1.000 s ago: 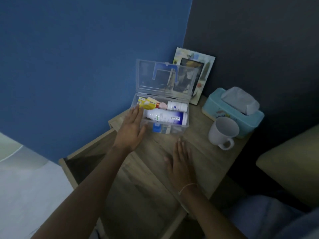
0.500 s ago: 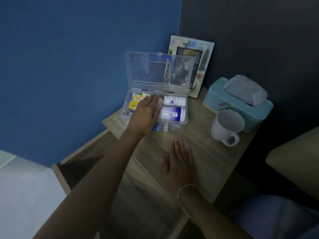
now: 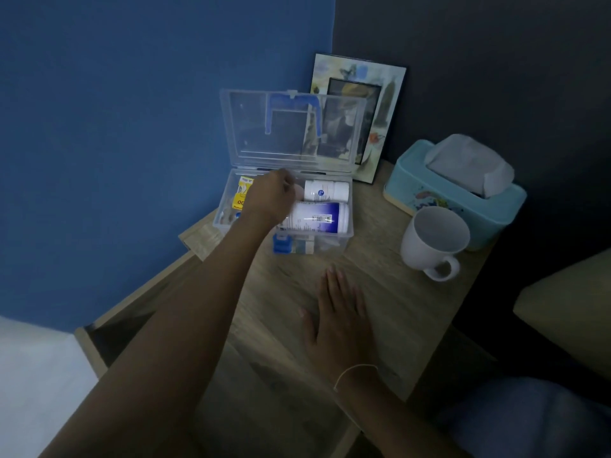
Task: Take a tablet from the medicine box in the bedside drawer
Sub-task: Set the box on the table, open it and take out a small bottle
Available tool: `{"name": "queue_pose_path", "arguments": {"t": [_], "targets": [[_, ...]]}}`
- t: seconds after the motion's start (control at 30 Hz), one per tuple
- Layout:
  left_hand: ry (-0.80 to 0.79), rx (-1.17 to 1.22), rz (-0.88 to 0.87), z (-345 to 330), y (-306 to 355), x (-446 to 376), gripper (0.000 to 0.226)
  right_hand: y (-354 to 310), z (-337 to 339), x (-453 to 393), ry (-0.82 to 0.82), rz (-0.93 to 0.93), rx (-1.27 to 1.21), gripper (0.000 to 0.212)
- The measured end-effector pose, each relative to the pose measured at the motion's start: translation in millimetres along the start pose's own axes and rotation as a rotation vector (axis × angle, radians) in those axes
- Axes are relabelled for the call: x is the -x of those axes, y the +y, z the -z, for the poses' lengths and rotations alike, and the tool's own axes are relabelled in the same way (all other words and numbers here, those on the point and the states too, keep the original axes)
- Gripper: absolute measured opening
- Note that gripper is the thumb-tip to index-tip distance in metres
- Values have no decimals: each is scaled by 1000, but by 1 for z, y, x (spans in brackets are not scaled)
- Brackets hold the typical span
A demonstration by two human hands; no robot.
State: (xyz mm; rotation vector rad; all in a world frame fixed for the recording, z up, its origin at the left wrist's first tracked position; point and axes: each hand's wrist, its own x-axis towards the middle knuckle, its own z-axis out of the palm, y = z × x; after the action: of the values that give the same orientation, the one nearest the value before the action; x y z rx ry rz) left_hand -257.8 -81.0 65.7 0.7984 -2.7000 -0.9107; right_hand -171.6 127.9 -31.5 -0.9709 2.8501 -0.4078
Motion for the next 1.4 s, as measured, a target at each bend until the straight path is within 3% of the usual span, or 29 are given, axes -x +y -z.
{"name": "queue_pose_path", "arguments": {"t": [0.3, 0.5, 0.67, 0.87, 1.1, 1.2, 1.3, 1.4], "targets": [[-1, 22, 168, -3, 9, -13, 31, 1, 5, 0, -55, 12, -18, 71], [65, 81, 85, -3, 13, -7, 14, -1, 5, 1, -41, 2, -43, 69], [211, 318, -14, 9, 11, 17, 15, 0, 1, 1, 0, 1, -35, 70], [269, 331, -217, 26, 1, 77, 21, 2, -1, 3, 44, 13, -14, 71], [177, 510, 3, 23, -10, 156, 31, 5, 8, 4, -12, 57, -30, 63], [97, 541, 40, 18, -13, 191, 36, 1, 23, 3, -30, -18, -352, 45], [66, 510, 52, 12, -16, 217, 35, -7, 53, 5, -46, -309, -1097, 24], [28, 532, 28, 10, -10, 234, 34, -13, 71, 17, -292, -406, -1487, 18]]}}
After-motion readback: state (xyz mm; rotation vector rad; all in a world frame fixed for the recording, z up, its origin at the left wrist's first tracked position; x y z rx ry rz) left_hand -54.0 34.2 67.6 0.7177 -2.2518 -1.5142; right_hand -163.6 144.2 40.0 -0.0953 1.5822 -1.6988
